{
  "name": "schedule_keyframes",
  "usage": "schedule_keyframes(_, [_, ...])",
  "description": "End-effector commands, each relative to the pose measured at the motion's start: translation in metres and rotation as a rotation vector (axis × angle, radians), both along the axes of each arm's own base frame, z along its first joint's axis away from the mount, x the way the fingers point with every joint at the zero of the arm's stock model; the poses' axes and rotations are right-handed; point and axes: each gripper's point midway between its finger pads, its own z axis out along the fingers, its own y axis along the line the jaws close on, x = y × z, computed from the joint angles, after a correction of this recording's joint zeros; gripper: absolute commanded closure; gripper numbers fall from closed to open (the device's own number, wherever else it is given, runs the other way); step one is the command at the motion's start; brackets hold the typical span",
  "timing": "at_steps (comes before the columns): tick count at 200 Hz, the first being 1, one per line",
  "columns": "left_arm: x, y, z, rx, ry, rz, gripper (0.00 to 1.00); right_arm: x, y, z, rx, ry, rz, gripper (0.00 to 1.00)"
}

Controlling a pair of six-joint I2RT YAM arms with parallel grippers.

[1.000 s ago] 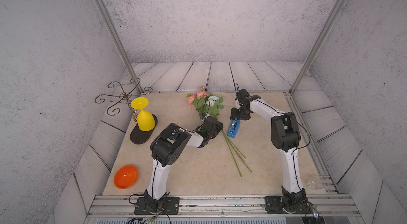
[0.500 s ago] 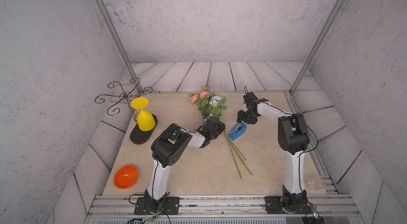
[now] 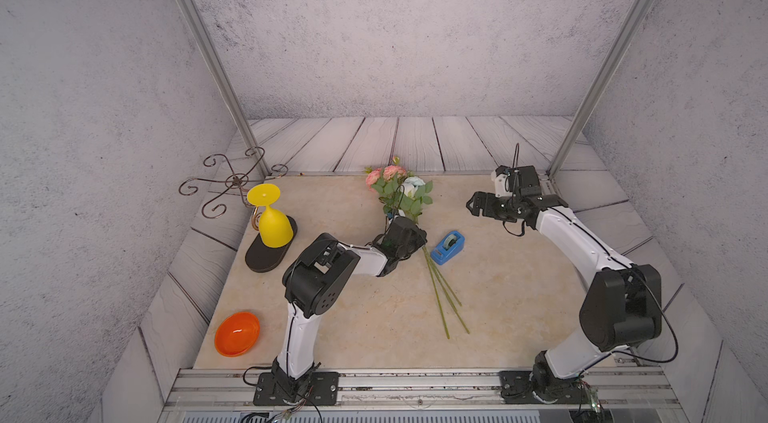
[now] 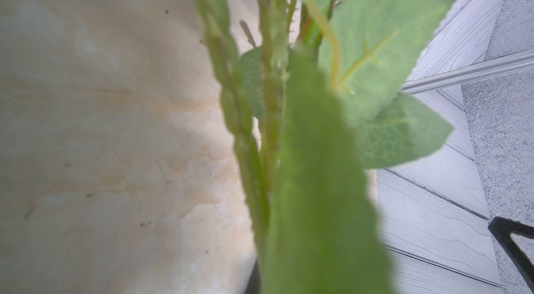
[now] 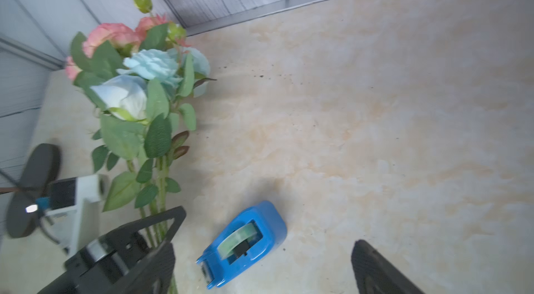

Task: Wrap bouquets with tape
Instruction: Adjust the Tape Cutter at the center of the board, then wrap the tape around the bouquet.

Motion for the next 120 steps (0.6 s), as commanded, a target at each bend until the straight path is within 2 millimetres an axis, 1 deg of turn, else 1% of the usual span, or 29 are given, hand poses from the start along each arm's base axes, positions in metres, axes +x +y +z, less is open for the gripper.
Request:
schedule_keyframes(1, [0.009, -0.003, 0.046, -0.080, -0.154, -0.008, 1.00, -0.051, 0.052, -0.007, 0.268, 0.064, 0.234, 0.05])
schedule_keyframes(8, [0.010, -0.004, 0.050, -0.114, -0.179, -0.012, 1.00, -0.062, 0.063, -0.010, 0.334, 0.077, 0.288, 0.06])
schedule_keyframes(20, [0.011, -0.011, 0.056, -0.183, -0.202, -0.043, 1.00, -0.075, 0.078, -0.019, 0.369, 0.113, 0.343, 0.06])
schedule_keyframes(33, [0.009, -0.017, 0.063, -0.240, -0.216, -0.068, 1.00, -0.086, 0.095, -0.032, 0.359, 0.127, 0.388, 0.06])
schedule_keyframes(45, [0.005, -0.022, 0.068, -0.248, -0.231, -0.093, 1.00, -0.093, 0.106, -0.045, 0.345, 0.139, 0.409, 0.06])
schedule_keyframes(72, [0.000, -0.023, 0.071, -0.238, -0.260, -0.114, 1.00, -0.091, 0.113, -0.072, 0.386, 0.161, 0.412, 0.10])
schedule_keyframes(77, [0.000, -0.022, 0.071, -0.237, -0.267, -0.119, 1.00, -0.091, 0.116, -0.075, 0.398, 0.180, 0.421, 0.11])
schedule_keyframes(83, [-0.001, -0.021, 0.068, -0.232, -0.261, -0.117, 1.00, -0.090, 0.118, -0.077, 0.398, 0.191, 0.434, 0.16])
schedule_keyframes(88, [-0.001, -0.020, 0.067, -0.234, -0.261, -0.113, 1.00, -0.090, 0.118, -0.081, 0.389, 0.201, 0.436, 0.17])
schedule_keyframes(111, [-0.002, -0.018, 0.063, -0.254, -0.240, -0.101, 1.00, -0.095, 0.112, -0.097, 0.349, 0.222, 0.416, 0.18])
schedule_keyframes(120, [-0.002, -0.020, 0.066, -0.264, -0.248, -0.109, 1.00, -0.098, 0.109, -0.103, 0.328, 0.232, 0.411, 0.18])
